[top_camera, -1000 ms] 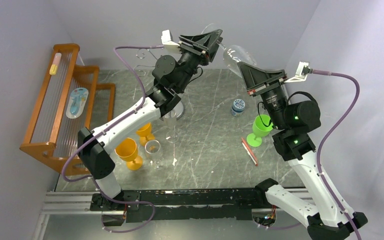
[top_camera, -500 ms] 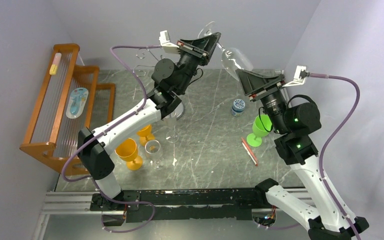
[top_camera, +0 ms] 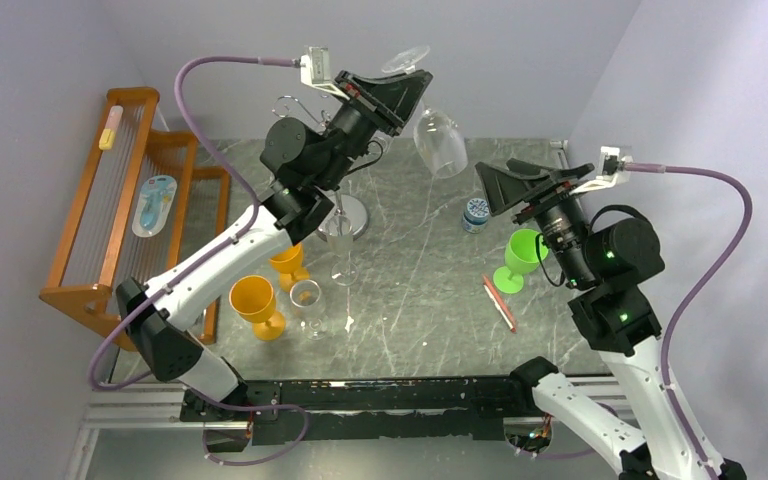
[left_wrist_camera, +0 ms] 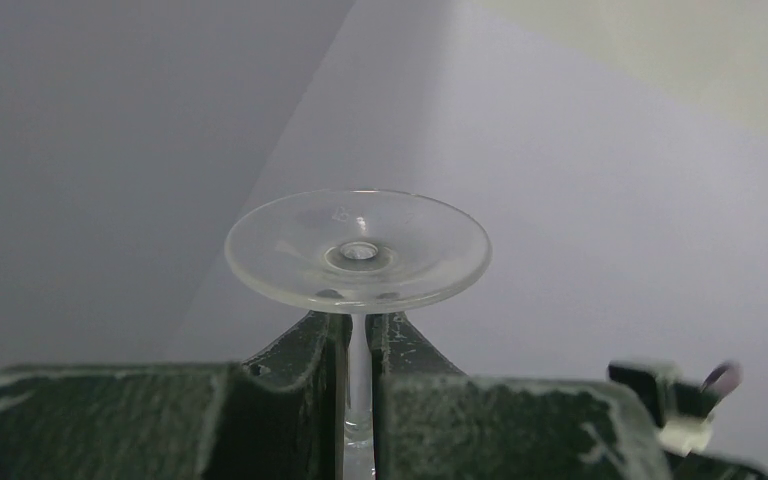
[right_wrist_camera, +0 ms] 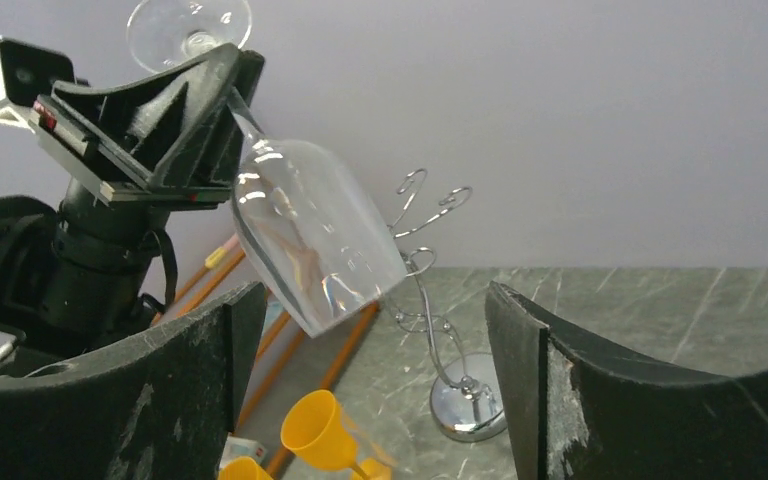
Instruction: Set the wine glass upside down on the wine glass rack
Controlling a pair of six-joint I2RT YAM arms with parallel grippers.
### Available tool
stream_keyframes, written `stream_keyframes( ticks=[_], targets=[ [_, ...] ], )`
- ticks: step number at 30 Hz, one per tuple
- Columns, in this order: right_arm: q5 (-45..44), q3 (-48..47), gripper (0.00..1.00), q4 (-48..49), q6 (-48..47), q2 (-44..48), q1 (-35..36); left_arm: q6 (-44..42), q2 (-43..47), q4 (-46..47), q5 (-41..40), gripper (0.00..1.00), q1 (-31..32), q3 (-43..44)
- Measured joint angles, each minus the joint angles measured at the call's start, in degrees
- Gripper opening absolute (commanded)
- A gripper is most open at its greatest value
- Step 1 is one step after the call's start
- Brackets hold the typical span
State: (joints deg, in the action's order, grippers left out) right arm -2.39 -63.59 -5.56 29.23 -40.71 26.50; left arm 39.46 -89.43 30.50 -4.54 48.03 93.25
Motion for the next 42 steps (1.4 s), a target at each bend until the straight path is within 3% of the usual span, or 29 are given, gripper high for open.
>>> stream_keyframes(
  ticks=[9, 15, 30, 35, 40, 41, 42],
  targets=[
    [19.26, -9.4, 0.75, -0.42, -10.32, -8.13, 0.0, -17.79, 2.91, -10.45, 14.47, 0.05, 0.0, 0.87],
    [23.39, -9.38, 0.65, 1.07, -10.36, -11.28, 0.0, -23.19, 3.72, -15.02, 21.2, 0.05, 0.0, 0.87],
    [33.16, -11.52, 0.3, 4.37, -11.45, -17.88, 0.0, -18.62, 4.31, -15.39, 31.26, 0.05, -0.04, 0.5],
    [35.87, -12.96, 0.0, 4.57, -11.34, -19.37, 0.13, -16.57, 5.01, -14.49, 32.04, 0.05, -0.22, -0.92],
    [36.83, -13.31, 0.0, 5.2, -11.69, -19.91, 0.11, -14.56, 5.42, -13.9, 31.78, 0.06, -0.63, -1.55],
    [36.94, -13.29, 0.0, 5.22, -11.69, -19.89, 0.11, -14.47, 5.55, -13.81, 31.76, 0.09, -0.63, -1.7],
    [36.96, -13.2, 0.0, 5.33, -11.69, -19.85, 0.15, -14.25, 5.79, -13.62, 31.63, 0.2, -0.63, -2.05]
  ],
)
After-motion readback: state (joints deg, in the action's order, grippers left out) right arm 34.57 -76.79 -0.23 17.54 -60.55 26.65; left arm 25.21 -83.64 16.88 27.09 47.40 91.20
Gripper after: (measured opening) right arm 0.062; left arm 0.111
